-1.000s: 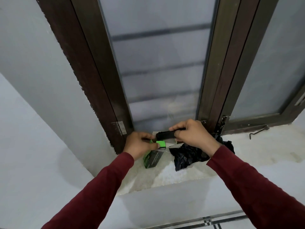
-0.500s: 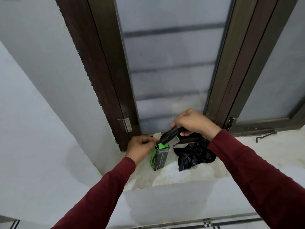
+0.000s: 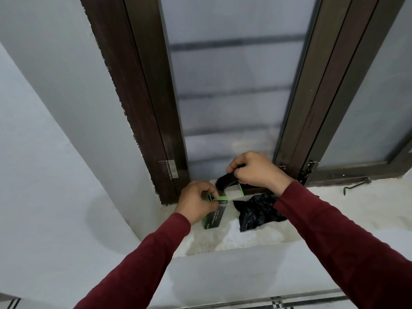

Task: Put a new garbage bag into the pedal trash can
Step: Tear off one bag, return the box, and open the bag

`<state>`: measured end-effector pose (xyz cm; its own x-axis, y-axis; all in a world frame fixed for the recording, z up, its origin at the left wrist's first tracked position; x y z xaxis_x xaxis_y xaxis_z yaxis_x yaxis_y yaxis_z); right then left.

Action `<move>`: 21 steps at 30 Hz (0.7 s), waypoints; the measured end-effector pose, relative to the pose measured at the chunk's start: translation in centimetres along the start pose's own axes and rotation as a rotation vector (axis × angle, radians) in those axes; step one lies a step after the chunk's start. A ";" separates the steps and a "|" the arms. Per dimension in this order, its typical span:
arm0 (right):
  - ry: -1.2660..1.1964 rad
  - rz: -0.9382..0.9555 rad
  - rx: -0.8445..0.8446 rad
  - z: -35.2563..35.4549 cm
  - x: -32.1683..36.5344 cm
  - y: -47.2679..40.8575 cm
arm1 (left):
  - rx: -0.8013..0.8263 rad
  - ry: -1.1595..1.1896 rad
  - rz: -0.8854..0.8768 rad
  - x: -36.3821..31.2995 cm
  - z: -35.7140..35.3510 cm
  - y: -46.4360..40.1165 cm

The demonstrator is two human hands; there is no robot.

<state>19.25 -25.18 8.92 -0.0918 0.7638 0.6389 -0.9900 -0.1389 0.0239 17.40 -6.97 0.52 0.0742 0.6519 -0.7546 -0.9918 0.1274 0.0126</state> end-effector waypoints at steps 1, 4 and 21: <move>0.014 0.006 0.009 0.1 0.1 0.1 | 0.004 0.024 -0.004 0.1 -0.1 0.2; 0.057 0.040 0.055 0.3 0.5 0.2 | -0.019 0.084 -0.004 0.6 -0.2 0.6; 0.116 0.089 0.047 -3.3 -0.5 -0.6 | -0.103 0.456 0.048 3.4 -1.0 1.9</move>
<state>19.50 -23.43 6.07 -0.1939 0.8146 0.5466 -0.9714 -0.2372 0.0089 15.65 -5.24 -2.64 -0.0024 0.2577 -0.9662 -0.9999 0.0150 0.0065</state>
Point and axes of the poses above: each hand's wrist, its own y-axis away from the middle knuckle, its own z-axis out of the back of the hand, x = y × z, the point moved 6 cm from there along -y, towards the middle knuckle, and after that the axes turned 5 degrees about z, right-handed, at the moved point
